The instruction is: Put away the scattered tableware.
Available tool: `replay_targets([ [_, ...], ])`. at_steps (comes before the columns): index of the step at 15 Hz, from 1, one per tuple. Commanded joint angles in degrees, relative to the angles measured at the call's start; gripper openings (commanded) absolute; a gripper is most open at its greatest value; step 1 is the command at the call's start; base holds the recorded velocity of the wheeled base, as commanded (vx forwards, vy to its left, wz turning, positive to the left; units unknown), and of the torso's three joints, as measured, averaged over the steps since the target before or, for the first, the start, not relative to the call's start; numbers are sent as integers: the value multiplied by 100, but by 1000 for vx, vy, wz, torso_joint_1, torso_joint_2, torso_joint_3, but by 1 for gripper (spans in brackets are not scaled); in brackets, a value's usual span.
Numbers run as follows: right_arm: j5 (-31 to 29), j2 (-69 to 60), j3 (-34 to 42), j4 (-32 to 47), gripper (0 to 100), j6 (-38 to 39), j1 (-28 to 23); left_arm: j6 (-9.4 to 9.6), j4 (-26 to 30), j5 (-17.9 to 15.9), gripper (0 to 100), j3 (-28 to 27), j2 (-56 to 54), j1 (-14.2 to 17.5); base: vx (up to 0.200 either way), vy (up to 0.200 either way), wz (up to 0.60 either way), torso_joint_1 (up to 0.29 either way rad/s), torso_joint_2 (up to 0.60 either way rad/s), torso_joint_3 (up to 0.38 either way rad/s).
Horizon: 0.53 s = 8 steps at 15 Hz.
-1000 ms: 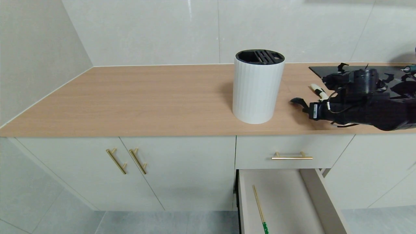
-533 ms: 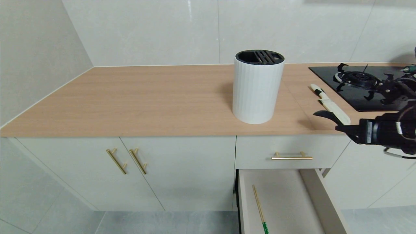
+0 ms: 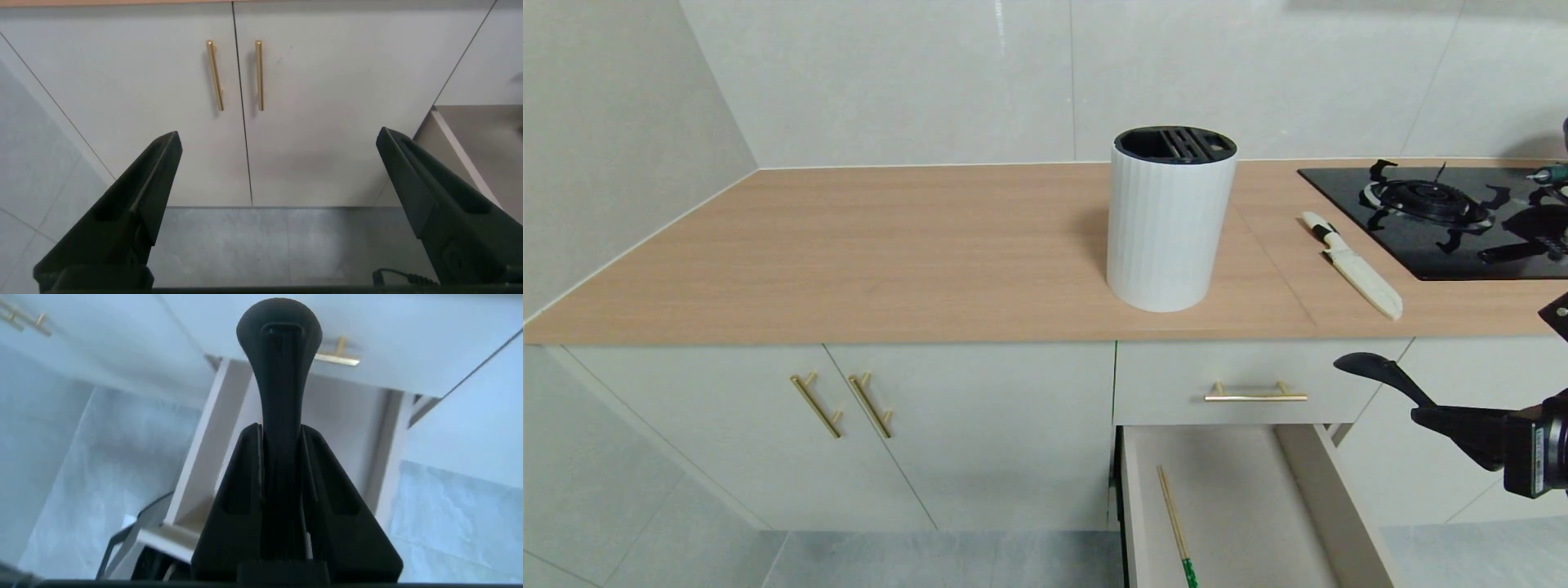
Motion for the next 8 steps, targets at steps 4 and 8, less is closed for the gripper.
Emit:
replay_targets([
  [4,19,11,120,-2,0,-144,94,2,-1,1,100,-1,2,2,0,0,0,-120,261,137],
  [8,19,301,270,-10,0,-293,261,2,-1,1,100,-1,2,2,0,0,0,-212,472,251],
])
